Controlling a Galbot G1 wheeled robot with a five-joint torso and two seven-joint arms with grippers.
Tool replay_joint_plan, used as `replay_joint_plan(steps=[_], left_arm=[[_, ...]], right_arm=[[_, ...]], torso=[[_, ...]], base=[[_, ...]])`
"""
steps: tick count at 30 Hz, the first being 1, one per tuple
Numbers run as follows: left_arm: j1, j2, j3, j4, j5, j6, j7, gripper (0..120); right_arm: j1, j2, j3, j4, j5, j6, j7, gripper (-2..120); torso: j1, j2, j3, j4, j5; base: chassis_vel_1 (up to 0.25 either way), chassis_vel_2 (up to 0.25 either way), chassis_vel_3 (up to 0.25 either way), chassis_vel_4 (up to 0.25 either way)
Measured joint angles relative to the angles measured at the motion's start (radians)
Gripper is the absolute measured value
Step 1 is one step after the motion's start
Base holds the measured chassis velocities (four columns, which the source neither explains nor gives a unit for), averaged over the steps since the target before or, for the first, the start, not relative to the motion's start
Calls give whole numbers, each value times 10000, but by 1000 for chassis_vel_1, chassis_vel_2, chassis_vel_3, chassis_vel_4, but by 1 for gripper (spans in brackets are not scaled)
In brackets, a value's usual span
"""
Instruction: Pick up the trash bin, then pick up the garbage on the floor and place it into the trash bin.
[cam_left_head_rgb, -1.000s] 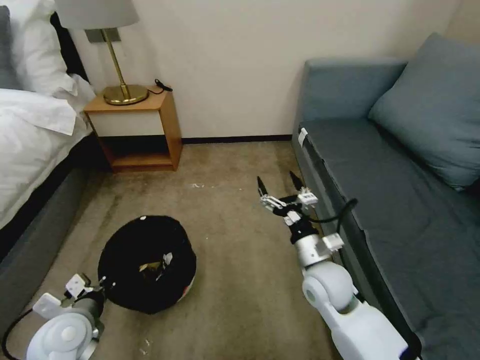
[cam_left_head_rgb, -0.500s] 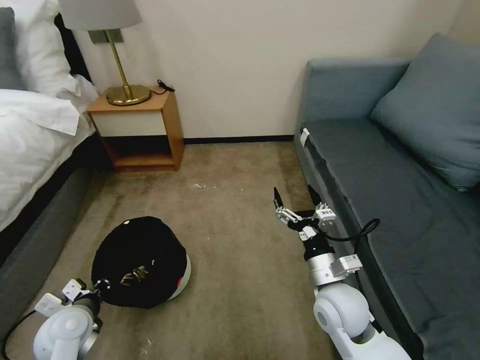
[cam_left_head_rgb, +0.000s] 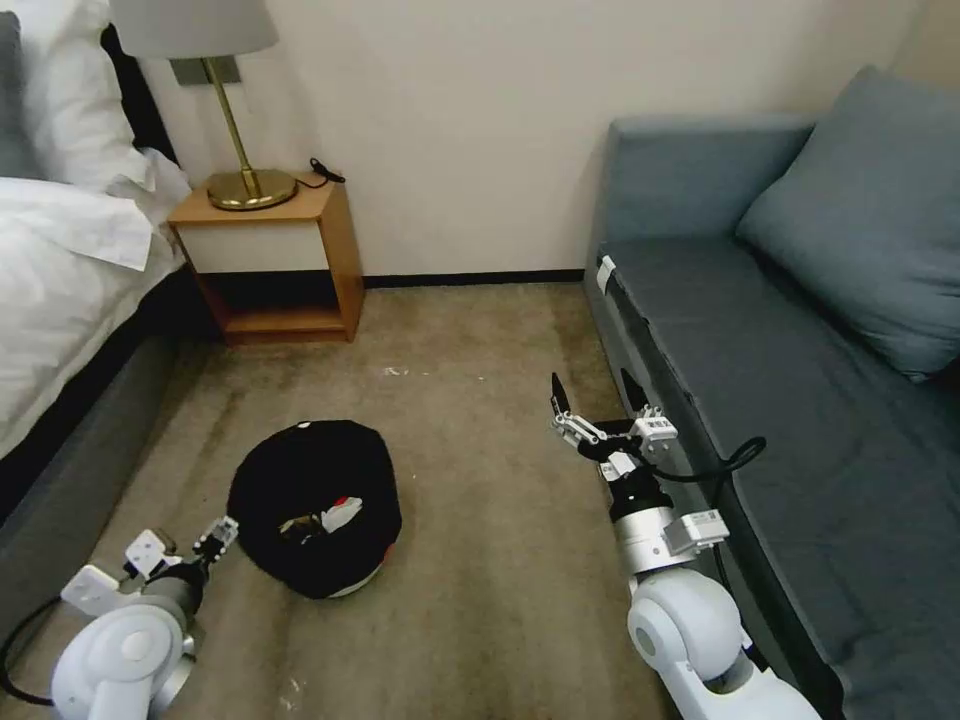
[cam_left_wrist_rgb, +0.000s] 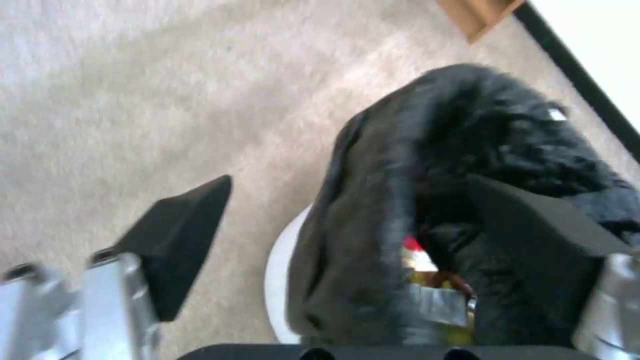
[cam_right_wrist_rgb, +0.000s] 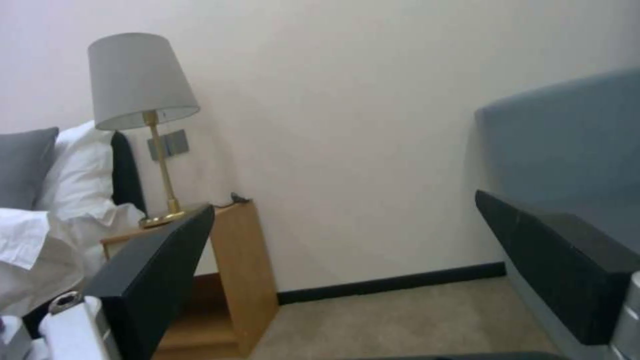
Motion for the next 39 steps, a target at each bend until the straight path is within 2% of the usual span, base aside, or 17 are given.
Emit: replay_joint_plan(steps=[2, 3, 6, 7, 8, 9, 10, 11, 12, 13, 14, 16, 20, 21, 24, 27, 39], left_arm=[[406, -48, 91, -656, 956, -452, 522, 100], [406, -48, 91, -656, 956, -452, 522, 100], [1120, -59, 215, -1454, 2329, -1752, 2629, 100], [1120, -59, 215, -1454, 2329, -1752, 2629, 100], [1398, -44, 305, -1672, 3193, -2660, 3643, 100], [1627, -12, 409, -1736, 4381, -3972, 4746, 100], [1720, 22, 513, -1620, 5556, -5348, 5379, 100], [1720, 22, 513, -1620, 5556, -5348, 5379, 100], [1742, 32, 612, -1385, 6676, -6311, 5767, 100], [1748, 9, 668, -1195, 7418, -6851, 6040, 100], [1748, 9, 668, -1195, 7418, -6851, 6040, 100], [1767, -225, 767, -770, 8384, -7738, 6629, 100], [1771, -383, 778, -661, 8483, -7946, 6825, 100], [1953, -690, 847, -657, 8397, -8161, 7169, 100], [2099, -991, 865, -997, 8267, -8126, 7518, 100], [2125, -1107, 793, -1090, 8343, -8086, 7724, 100], [2119, -1123, 760, -1105, 8324, -7991, 7740, 100]], right_arm=[[-95, -70, 111, 108, 19, 0, 2, 100], [-95, -70, 111, 108, 19, 0, 2, 100], [-465, -247, 319, 307, -66, -42, -410, 100], [-465, -247, 319, 307, -66, -42, -410, 100], [-637, -275, 457, 304, -221, 42, -659, 100], [-768, -262, 615, 257, -430, 158, -798, 100], [-941, -213, 813, 221, -658, 228, -838, 100], [-941, -213, 813, 221, -658, 228, -838, 100], [-1125, -136, 1032, 217, -913, 283, -836, 100], [-1301, -24, 1268, 216, -1217, 348, -810, 100], [-1301, -24, 1268, 216, -1217, 348, -810, 100], [-1780, 445, 1708, 213, -2312, 629, -679, 100], [-1965, 668, 1787, 213, -2670, 742, -581, 100], [-2401, 1301, 1790, 222, -3127, 931, -311, 100], [-2624, 1701, 1804, 226, -3370, 1132, -386, 100], [-2688, 1820, 1837, 249, -3547, 1146, -484, 100], [-2673, 1823, 1828, 260, -3567, 1146, -517, 100]], torso=[[1, 0, 0, 3, 0], [1, 0, 0, 3, 0], [0, 0, 0, 1, 4], [0, 0, 0, 1, 4], [0, 0, 0, 2, 1], [0, 0, -1, 2, 6], [0, 1, -1, 4, 6], [0, 1, -1, 4, 6], [0, 1, 0, 3, 5], [0, 0, -1, 3, -2], [0, 0, -1, 3, -2], [0, 1, -1, 0, 1], [0, 1, -1, 0, -2], [0, 1, -1, 0, 2], [0, 1, -1, 2, 4], [0, 1, -1, 1, 1], [0, 1, -1, 2, 1]], base=[[0, 0, 0, 0], [0, 0, 0, 0], [0, 0, 0, 0], [0, 0, 0, 0], [0, 0, 0, 0], [0, 0, 0, 0], [0, 0, 0, 0], [0, 0, 0, 0], [0, 0, 0, 0], [0, 0, 0, 0], [0, 0, 0, 0], [0, 0, 0, 0], [0, 0, 0, 0], [0, 0, 0, 0], [0, 0, 0, 0], [0, 0, 0, 0], [0, 0, 0, 0]])
